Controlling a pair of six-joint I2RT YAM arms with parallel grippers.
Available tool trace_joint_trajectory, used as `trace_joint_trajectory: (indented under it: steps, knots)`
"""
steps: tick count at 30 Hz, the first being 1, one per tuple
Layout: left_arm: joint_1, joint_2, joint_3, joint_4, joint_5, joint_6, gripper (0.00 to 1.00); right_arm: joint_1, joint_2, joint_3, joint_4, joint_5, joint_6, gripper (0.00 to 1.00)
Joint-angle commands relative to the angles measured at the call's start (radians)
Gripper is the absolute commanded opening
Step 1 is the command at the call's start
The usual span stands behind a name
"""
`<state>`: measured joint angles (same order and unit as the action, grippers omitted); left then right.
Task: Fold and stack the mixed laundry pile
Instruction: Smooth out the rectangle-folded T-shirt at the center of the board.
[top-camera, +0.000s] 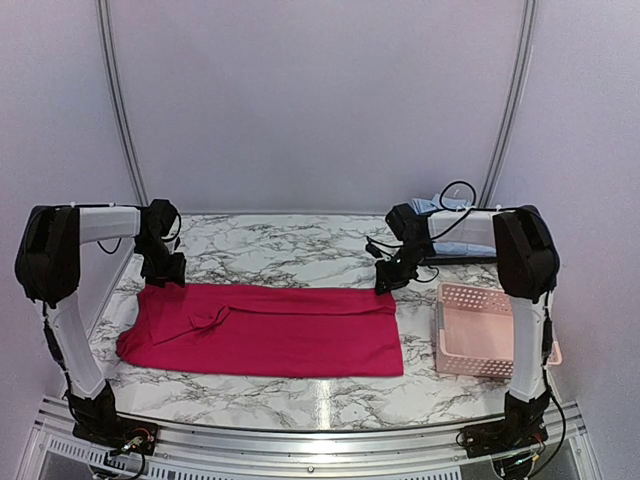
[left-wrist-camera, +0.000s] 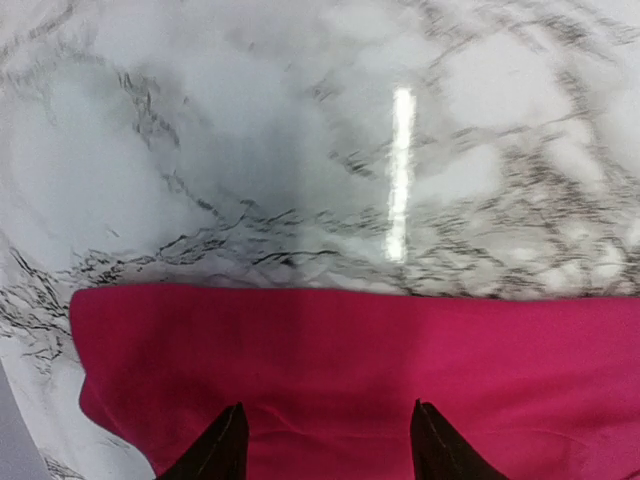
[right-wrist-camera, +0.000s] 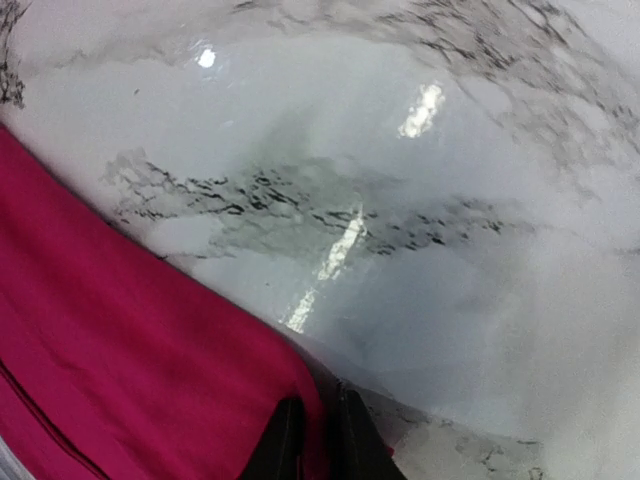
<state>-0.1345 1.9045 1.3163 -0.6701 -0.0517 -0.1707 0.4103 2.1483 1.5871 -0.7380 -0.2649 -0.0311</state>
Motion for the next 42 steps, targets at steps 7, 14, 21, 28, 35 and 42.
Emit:
trace_joint_trajectory:
  steps: [7,14,21,28,35,42]
  knots:
    - [-0.226,-0.216,-0.071,0.073,0.186,0.218,0.58,0.002,-0.204,-0.028,-0.034,-0.069,-0.03,0.42]
    - [-0.323,-0.145,-0.057,0.039,0.128,0.249,0.55,0.09,-0.231,-0.1,-0.125,-0.037,-0.077,0.41]
    - [-0.352,-0.087,-0.032,0.008,0.09,0.258,0.56,0.129,-0.223,-0.157,-0.114,0.077,-0.088,0.41]
    - [-0.362,-0.048,-0.007,-0.012,0.057,0.257,0.51,0.14,-0.204,-0.166,-0.12,0.155,-0.099,0.41]
    - [-0.363,-0.004,0.013,-0.039,-0.015,0.258,0.44,0.143,-0.191,-0.182,-0.12,0.161,-0.1,0.4]
    - [-0.363,0.02,0.011,-0.05,-0.033,0.261,0.42,0.145,-0.19,-0.206,-0.112,0.171,-0.099,0.36]
